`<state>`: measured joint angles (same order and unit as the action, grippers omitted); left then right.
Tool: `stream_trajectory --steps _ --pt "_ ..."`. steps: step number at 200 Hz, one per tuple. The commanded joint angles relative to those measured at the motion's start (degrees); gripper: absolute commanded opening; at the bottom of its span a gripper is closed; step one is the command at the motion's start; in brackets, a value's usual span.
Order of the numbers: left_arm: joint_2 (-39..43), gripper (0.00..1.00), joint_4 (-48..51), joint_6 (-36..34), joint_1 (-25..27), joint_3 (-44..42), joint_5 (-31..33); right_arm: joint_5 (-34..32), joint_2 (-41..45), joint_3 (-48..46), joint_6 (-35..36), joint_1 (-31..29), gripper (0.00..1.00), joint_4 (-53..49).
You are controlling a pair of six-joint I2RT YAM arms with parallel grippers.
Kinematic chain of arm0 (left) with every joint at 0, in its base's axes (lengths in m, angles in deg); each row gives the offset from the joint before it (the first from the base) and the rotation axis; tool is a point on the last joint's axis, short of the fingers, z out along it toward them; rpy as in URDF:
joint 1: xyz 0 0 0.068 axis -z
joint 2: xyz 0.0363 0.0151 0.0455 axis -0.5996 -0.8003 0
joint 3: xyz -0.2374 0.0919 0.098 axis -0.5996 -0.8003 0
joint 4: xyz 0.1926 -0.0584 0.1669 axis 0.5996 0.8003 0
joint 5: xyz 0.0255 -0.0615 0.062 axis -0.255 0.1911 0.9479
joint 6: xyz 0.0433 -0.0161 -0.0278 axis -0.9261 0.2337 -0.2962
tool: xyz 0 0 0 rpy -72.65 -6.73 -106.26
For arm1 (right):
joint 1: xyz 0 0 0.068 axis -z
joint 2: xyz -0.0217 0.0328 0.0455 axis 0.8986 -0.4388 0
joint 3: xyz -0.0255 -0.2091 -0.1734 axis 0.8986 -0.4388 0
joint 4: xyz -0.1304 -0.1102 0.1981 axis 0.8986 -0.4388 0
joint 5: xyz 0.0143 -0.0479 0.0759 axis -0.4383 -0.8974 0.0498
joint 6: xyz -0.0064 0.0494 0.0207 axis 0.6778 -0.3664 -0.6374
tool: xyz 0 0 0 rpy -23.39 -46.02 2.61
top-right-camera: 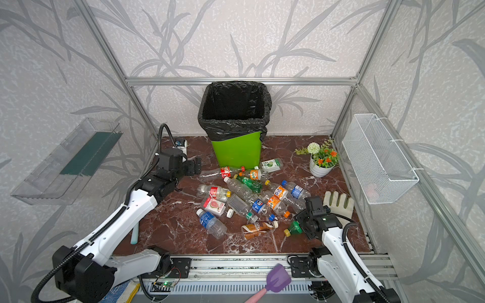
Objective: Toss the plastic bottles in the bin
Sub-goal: 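Lift the green bottle and carry it over the bin with the right gripper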
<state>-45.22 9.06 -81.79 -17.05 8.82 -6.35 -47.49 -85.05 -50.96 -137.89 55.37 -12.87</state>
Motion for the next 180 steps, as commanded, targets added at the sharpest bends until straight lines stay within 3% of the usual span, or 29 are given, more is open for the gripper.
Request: stream_trajectory --steps 1,47,71,93,144,161,180 --pt "0.4 0.99 -1.06 1.75 -0.36 -1.27 1.96 -2.17 2.68 2.77 -0.27 -0.93 0.57 -2.7" --pt "0.38 0.99 -1.28 3.2 -0.89 -2.17 2.96 -5.06 4.19 7.48 0.92 -3.51 0.51 -4.22" --pt "0.5 0.99 -1.26 4.36 -1.45 -2.51 3.99 -10.08 4.87 12.79 3.66 -7.34 0.48 -3.99" --pt "0.44 0.99 -1.48 5.87 -2.41 -2.88 4.09 -13.57 2.81 21.44 13.22 -10.01 0.48 0.65" --pt "-1.4 0.99 0.15 12.61 -7.11 -3.36 0.63 -19.96 -0.99 38.59 39.66 -9.36 0.47 19.64" --pt "-1.78 0.99 -0.02 15.36 -9.71 -4.26 -2.98 -21.42 -1.31 42.21 43.38 -7.84 0.48 25.44" --pt "-2.4 0.99 -0.81 16.76 -11.38 -5.28 -5.73 -17.44 -4.53 45.23 43.66 -5.21 0.48 32.91"
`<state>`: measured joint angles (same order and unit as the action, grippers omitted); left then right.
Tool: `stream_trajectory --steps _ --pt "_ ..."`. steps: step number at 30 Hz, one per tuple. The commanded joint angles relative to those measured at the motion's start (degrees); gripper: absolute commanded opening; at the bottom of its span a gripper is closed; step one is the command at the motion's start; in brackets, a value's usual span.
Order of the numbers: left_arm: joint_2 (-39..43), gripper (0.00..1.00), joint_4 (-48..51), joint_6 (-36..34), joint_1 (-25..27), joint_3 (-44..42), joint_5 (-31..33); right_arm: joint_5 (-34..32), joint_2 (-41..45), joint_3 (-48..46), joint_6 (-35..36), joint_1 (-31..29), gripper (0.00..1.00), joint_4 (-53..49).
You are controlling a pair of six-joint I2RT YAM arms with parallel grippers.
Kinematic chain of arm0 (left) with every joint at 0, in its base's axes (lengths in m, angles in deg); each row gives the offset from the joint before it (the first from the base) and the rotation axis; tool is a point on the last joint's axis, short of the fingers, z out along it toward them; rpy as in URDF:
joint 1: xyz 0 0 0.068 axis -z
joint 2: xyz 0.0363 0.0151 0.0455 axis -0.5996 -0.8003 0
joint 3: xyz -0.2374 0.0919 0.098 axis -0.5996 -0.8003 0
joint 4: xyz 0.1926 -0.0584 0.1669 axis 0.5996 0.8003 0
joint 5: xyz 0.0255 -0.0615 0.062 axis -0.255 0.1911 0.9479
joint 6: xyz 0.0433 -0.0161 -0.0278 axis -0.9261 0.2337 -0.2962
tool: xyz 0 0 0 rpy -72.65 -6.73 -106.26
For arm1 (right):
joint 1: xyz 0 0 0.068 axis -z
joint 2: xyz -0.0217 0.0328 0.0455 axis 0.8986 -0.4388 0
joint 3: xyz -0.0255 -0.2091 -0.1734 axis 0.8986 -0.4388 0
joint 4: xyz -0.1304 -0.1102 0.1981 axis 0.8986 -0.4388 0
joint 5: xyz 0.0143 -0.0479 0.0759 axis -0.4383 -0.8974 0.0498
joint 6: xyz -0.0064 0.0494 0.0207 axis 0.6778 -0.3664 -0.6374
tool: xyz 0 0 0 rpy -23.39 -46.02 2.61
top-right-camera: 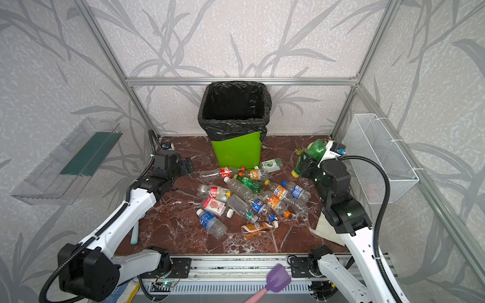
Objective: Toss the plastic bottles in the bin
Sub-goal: 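Lift the green bottle and carry it over the bin with the right gripper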
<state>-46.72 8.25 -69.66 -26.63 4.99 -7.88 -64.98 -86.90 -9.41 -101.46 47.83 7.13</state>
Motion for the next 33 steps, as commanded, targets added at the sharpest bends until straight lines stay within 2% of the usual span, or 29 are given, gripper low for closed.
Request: stream_trajectory --steps 1,5,9,11,13,14,16,18,19,20,23,25,28,30,33 --pt "-0.91 0.99 -0.09 4.63 -1.79 -1.54 -4.31 0.31 -2.98 3.97 7.2 2.47 0.48 13.19" --pt "-2.13 0.99 -0.23 4.22 -2.04 -1.78 -7.23 7.23 -14.4 12.68 4.48 2.78 0.48 18.24" --pt "-2.59 0.99 -0.1 4.19 -2.04 -1.83 -8.83 13.42 -28.15 22.14 -5.67 2.45 0.47 28.61" --pt "-2.68 0.99 -0.11 4.24 -2.03 -2.11 -9.08 18.44 -37.46 31.39 -7.28 0.03 0.47 28.39" --pt "-2.76 0.99 0.15 4.18 -2.03 -2.23 -9.02 27.32 -49.47 50.56 -0.4 -3.86 0.6 14.11" --pt "-2.82 0.99 0.37 4.06 -2.04 -2.32 -9.0 30.03 -56.88 64.8 3.57 -5.33 0.71 1.17" --pt "-2.98 0.99 1.02 3.91 -2.04 -2.19 -9.03 28.25 -69.88 91.14 5.95 -5.97 0.88 -19.83" --pt "-2.57 0.99 1.22 3.73 -2.04 -2.22 -9.33 25.61 -77.49 108.09 5.54 -5.36 1.0 -29.2" --pt "-2.37 0.99 1.16 3.66 -2.0 -2.41 -9.56 24.78 -80.7 115.99 6.05 -5.14 0.99 -31.87" --pt "-2.1 0.99 1.04 3.66 -2.04 -2.66 -9.63 24.05 -80.18 116.18 5.82 -5.05 0.99 -31.44" --pt "-1.56 0.99 1.26 3.69 -2.03 -3.05 -9.67 22.33 -71.93 102.48 7.65 -5.41 0.99 -26.8" --pt "-1.23 0.99 1.4 3.9 -2.02 -3.32 -9.52 22.31 -64.63 87.92 7.99 -5.56 0.99 -18.29" --pt "-0.65 0.99 1.09 4.01 -1.88 -3.9 -9.98 21.45 -49.82 57.96 6.59 -5.65 0.99 4.33" --pt "-0.3 0.99 0.82 3.9 -1.81 -4.16 -10.59 21.23 -43.92 45.74 6.41 -5.51 0.99 13.11" --pt "-0.13 0.99 0.73 2.56 -1.32 -4.16 -11.53 22.29 -37.46 32.73 7.74 -4.96 0.99 19.65"
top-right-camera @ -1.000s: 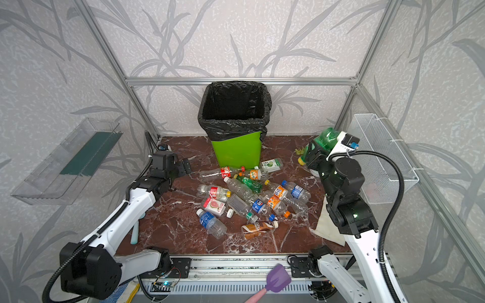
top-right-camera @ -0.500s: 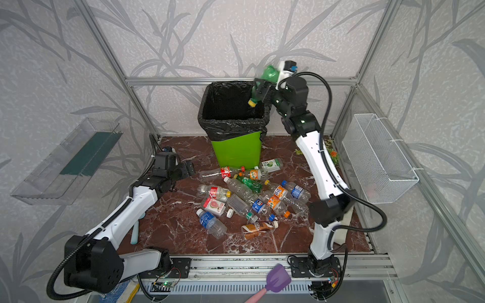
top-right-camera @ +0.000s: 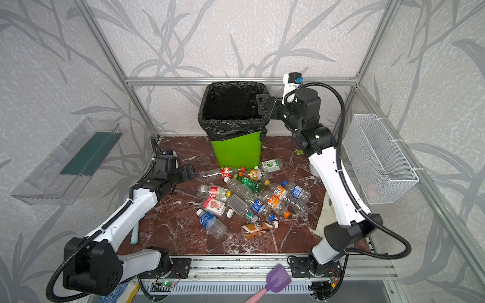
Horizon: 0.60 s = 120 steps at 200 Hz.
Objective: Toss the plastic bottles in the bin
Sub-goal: 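Lift the green bottle and carry it over the bin with the right gripper, then reach the right gripper into the bottle pile near the bin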
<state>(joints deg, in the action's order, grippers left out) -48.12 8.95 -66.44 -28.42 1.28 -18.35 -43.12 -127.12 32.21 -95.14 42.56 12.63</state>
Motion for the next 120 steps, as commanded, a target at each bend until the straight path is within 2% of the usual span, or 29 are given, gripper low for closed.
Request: stream_trajectory --steps 1,37,62,87,120 --pt "1.27 0.99 0.2 -0.92 0.64 -0.37 -1.06 0.64 4.54 -12.74 1.92 0.57 0.99 14.85" --pt "2.33 0.97 1.79 -2.59 3.45 -1.22 1.57 1.39 12.07 -29.68 5.98 2.25 0.99 15.04" --pt "4.26 0.99 1.89 2.41 3.71 -3.8 5.96 2.61 15.31 -37.98 11.17 1.24 1.0 11.76" --pt "5.84 0.99 0.18 6.6 3.04 -6.83 7.21 0.65 15.49 -41.78 20.17 -5.8 0.99 9.53" --pt "5.31 0.99 1.66 11.34 -0.81 -7.75 4.55 0.43 7.31 -38.15 27.35 -16.38 0.99 5.22"
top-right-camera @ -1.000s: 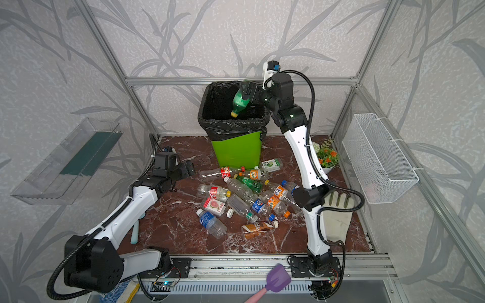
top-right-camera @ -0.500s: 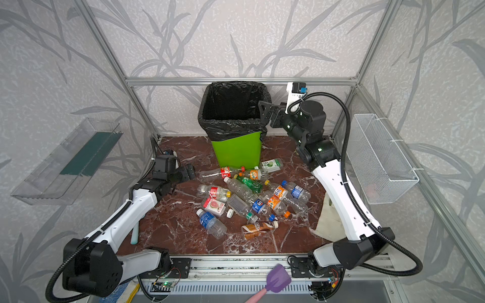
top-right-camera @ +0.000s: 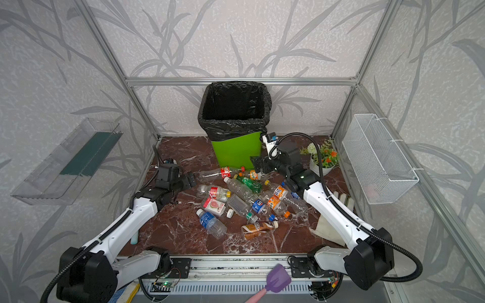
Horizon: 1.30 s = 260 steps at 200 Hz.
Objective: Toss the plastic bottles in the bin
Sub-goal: 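Reach the right gripper into the bottle pile near the bin, then grasp a clear bottle with the right gripper and lift it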
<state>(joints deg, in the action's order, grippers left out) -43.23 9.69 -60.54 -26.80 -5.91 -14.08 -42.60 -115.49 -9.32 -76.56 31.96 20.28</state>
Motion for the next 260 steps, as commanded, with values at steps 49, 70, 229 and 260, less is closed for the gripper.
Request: stream_trajectory --steps 49,70,229,260 --pt "2.0 0.99 1.59 8.12 -9.19 -3.04 -3.18 1.04 -20.02 14.19 16.86 -16.43 0.91 -9.31" --pt "1.65 0.99 2.56 8.52 -12.09 -3.67 -4.98 0.75 -26.58 19.17 20.06 -19.31 0.89 -12.13" --pt "0.99 0.99 1.76 4.74 -14.27 -5.3 -9.26 0.12 -50.97 41.77 29.25 -22.48 0.85 -25.7" --pt "0.68 0.99 1.69 4.64 -14.55 -5.3 -9.54 1.08 -52.78 43.6 30.18 -22.48 0.8 -27.59"
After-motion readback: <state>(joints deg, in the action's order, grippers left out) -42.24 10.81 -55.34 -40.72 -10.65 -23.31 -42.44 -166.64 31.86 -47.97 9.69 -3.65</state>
